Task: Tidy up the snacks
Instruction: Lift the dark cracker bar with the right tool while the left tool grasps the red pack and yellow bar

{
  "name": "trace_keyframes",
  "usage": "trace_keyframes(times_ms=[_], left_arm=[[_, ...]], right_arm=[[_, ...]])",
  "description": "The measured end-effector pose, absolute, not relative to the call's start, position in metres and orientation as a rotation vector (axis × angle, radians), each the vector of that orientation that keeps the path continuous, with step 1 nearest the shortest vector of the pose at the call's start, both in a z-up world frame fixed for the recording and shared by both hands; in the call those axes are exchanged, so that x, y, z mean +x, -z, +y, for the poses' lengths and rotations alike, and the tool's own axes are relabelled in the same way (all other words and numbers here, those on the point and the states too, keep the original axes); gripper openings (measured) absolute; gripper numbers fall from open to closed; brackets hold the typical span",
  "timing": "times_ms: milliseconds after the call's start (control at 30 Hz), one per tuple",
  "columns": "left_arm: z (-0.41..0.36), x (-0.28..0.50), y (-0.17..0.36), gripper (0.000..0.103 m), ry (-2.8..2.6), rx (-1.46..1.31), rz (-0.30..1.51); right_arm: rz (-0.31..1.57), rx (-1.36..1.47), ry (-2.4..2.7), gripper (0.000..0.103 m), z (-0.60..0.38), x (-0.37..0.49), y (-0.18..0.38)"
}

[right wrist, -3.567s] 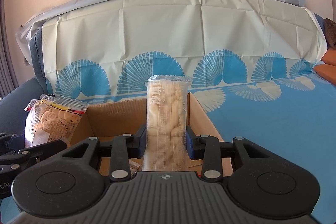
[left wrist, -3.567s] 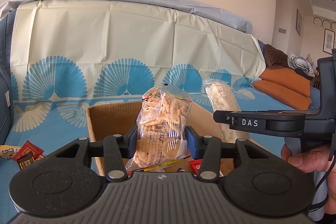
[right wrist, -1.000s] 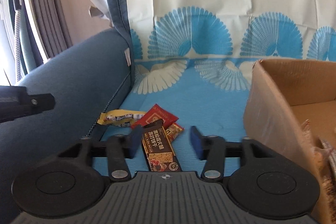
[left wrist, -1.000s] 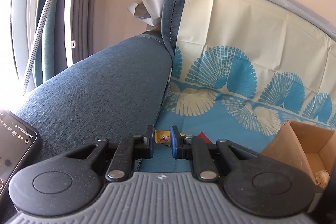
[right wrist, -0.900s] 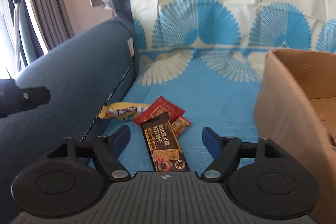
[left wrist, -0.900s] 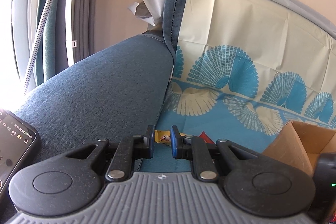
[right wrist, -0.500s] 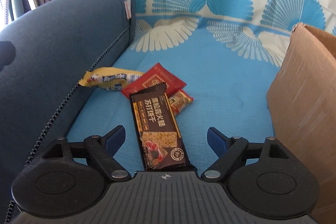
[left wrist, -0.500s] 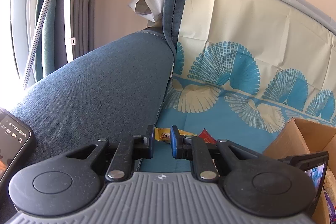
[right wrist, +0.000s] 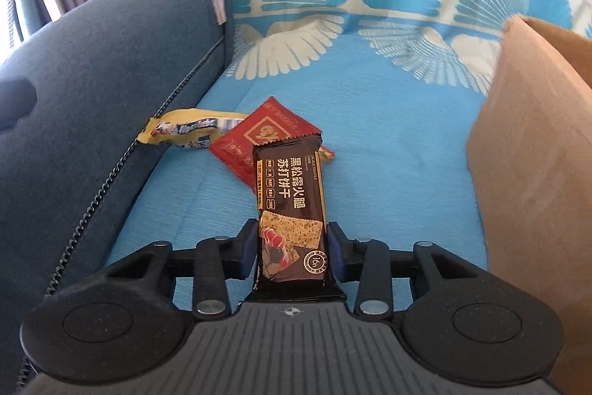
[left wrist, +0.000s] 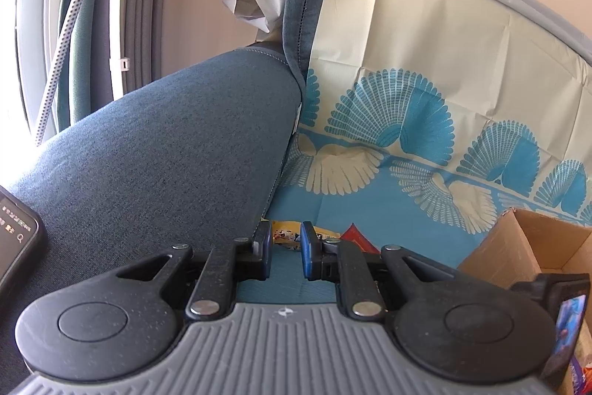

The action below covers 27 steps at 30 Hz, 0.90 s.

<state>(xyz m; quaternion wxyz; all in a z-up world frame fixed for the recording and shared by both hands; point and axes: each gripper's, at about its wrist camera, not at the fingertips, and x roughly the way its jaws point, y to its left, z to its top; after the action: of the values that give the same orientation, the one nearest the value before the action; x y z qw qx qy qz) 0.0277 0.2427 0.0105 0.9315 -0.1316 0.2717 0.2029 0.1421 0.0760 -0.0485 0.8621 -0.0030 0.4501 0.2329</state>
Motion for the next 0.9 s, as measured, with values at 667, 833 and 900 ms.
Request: trace_keyframes(times_ms=[667, 833, 900], left_arm=[[0.237, 0.071, 0.036, 0.019, -0.243, -0.388, 0.755], [0.232, 0.092, 0.047, 0.034, -0.236, -0.354, 0.747], [0.229, 0.102, 0.05, 0.035, -0.239, -0.342, 0.739]], right_arm=[[0.98, -0.06, -0.578, 0.041, 0.021, 0.05, 0.025], [1.053, -0.04, -0.588, 0.041, 0.019, 0.058, 0.038], [1.035, -0.098, -0.584, 0.045, 0.024, 0.059, 0.039]])
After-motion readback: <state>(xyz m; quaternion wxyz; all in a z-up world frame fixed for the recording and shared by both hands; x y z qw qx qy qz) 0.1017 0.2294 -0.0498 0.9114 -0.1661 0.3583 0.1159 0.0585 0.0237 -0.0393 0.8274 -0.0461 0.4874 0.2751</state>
